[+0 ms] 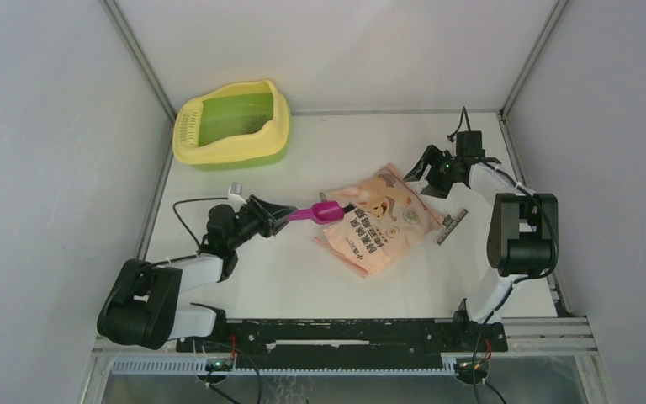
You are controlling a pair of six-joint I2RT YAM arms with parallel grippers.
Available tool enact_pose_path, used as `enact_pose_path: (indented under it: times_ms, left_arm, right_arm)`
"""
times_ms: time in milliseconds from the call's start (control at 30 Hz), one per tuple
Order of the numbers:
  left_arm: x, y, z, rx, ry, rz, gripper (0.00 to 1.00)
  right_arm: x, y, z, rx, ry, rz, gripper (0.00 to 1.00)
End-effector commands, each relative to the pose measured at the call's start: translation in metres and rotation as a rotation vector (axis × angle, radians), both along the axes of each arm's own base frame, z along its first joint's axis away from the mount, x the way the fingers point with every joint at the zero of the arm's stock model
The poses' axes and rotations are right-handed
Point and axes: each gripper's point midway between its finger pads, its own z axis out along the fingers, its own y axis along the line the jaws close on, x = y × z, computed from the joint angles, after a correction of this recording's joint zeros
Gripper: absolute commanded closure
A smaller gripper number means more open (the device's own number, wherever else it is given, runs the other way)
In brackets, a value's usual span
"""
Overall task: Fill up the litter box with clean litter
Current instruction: 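Scoop the cat litter from the cat litter bag.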
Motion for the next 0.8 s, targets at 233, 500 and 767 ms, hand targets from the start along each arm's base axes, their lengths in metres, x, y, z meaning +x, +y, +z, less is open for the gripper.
enact_pose_path:
  times_ms: [233,500,767]
  left_arm:
    - [0.019,-0.037,0.014,0.116,-0.044,-0.044,1.0]
    - [0.037,-0.072,0.012,0.182,-0.001,-0.067,1.0]
    - [0.039,-0.091,-0.013,0.22,0.032,-0.063,1.0]
  right_arm:
    - [0.031,-0.001,0.007,-0.007,-0.044,-0.018,0.22]
    - [0.043,-0.001,0.0,-0.028,-0.029,-0.018,0.23]
    - [0.039,-0.001,-0.019,-0.054,0.019,-0.015,0.26]
